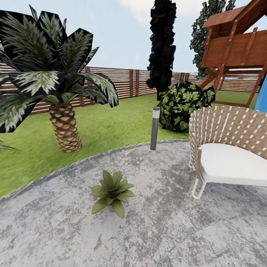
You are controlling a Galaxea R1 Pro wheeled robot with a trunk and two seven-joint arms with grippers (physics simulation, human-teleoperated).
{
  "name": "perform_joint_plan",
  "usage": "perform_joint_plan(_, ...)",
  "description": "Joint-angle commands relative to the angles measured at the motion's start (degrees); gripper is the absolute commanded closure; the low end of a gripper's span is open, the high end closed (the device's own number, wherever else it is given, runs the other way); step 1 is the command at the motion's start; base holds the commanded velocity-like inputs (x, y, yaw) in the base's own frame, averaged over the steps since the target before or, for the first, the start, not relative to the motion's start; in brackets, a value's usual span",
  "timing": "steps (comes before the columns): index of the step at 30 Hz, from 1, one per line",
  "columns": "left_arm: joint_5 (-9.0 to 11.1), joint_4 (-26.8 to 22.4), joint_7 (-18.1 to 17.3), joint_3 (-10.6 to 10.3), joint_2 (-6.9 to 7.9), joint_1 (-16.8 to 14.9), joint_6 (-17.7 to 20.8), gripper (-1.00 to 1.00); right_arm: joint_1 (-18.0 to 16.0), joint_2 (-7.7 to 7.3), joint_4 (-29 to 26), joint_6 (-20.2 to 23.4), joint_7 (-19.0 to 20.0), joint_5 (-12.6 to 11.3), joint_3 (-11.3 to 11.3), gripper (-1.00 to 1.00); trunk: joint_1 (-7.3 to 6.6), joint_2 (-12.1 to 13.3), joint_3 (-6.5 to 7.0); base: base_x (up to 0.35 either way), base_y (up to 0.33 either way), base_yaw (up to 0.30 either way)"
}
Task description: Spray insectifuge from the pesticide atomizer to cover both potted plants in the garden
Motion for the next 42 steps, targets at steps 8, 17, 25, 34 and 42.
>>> perform_joint_plan(8, 0.56, 0.01, 0.15, -0.51, -0.01, -0.04, -0.18, 1.0, -0.03, 0.01, -0.03, -0.07, -0.32, 0.54, -0.25, -1.0, -0.01, -0.02, -0.63, 0.0, 0.0, 0.18)
perform_joint_plan(17, 0.49, 0.03, 0.12, -0.53, -0.38, -0.04, -0.23, 1.0, -0.03, -0.32, -0.07, -0.07, -0.15, 1.05, 0.13, -1.0, -0.01, -0.02, -0.82, 0.0, 0.0, 0.056)
perform_joint_plan(25, -0.08, -0.08, -0.49, -0.74, -2.2, -0.04, -0.1, 1.0, -0.03, -0.69, 0.04, -0.08, -0.18, 1.13, 0.17, -1.0, -0.01, -0.02, -0.83, 0.0, 0.0, 0.0)
perform_joint_plan(34, -11.03, -1.86, -1.3, -6.69, -1.77, -0.98, 0.39, 1.0, -0.06, -1.12, -0.41, -0.03, 0.77, 7.37, 4.74, -1.0, -0.01, -0.02, -0.83, 0.0, 0.0, 0.0)
perform_joint_plan(42, -26.42, -2.43, -29.99, -7.89, 1.54, -10.08, 1.96, 1.0, -0.17, -2.44, -15.06, 0.17, 26.46, 16.73, 8.83, -1.0, -0.01, -0.02, -0.83, 0.0, 0.0, 0.0)
